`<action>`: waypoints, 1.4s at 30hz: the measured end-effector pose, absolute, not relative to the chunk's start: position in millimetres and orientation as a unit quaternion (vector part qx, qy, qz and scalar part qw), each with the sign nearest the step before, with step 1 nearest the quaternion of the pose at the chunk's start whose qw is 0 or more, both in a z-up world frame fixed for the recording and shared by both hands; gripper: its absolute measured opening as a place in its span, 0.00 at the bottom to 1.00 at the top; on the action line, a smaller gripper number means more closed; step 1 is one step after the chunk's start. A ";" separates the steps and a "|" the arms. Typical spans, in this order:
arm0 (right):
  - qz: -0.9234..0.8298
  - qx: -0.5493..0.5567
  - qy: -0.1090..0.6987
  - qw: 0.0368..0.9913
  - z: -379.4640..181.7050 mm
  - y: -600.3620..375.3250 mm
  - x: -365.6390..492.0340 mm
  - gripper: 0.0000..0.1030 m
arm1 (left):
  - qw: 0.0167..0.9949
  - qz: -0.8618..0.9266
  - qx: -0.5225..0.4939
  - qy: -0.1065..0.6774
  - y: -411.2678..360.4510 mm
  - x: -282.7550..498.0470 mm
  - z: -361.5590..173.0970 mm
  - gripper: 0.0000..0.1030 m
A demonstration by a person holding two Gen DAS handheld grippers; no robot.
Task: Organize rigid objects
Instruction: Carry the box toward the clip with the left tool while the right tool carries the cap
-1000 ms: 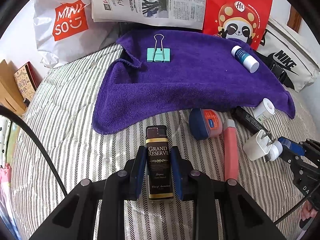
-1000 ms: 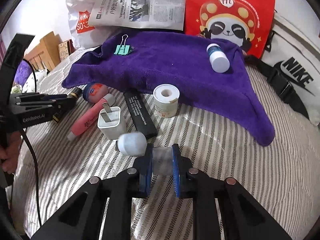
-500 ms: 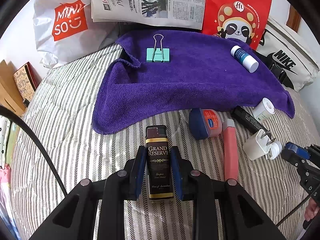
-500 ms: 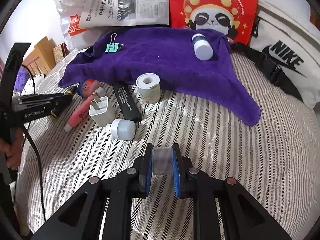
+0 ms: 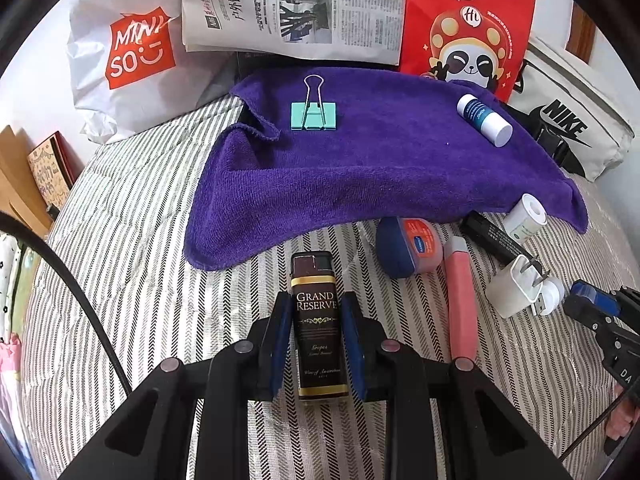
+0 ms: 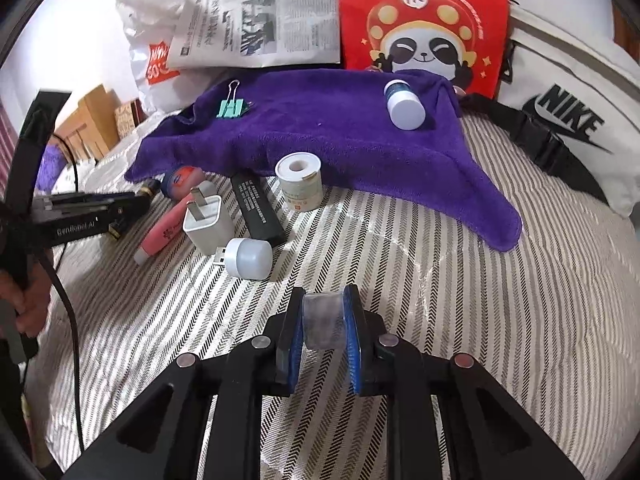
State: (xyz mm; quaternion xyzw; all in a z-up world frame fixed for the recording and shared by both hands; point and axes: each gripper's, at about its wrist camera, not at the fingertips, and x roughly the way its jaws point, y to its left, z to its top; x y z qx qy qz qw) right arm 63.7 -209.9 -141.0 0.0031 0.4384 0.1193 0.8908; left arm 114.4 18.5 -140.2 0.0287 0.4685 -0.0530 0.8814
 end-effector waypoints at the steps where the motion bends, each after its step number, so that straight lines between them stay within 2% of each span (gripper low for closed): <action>1: 0.119 0.005 0.438 0.891 -141.2 -210.0 63.5 0.19 | 0.881 -0.053 0.028 0.469 18.6 114.9 -140.0 0.24; 11: 0.113 0.002 0.472 0.875 -135.2 -209.6 68.8 0.17 | 0.869 -0.042 -0.004 0.493 24.8 117.7 -135.1 0.22; 15: 0.104 0.001 0.461 0.881 -119.2 -218.8 67.5 0.17 | 0.865 -0.050 -0.028 0.498 29.1 114.3 -130.0 0.22; 25: 0.113 -0.005 0.433 0.894 -83.5 -226.5 78.9 0.17 | 0.876 -0.043 -0.009 0.480 25.4 114.2 -103.8 0.22; 42: 0.106 0.010 0.438 0.893 -77.8 -231.6 136.3 0.17 | 0.885 -0.059 -0.013 0.461 34.9 166.3 -71.4 0.22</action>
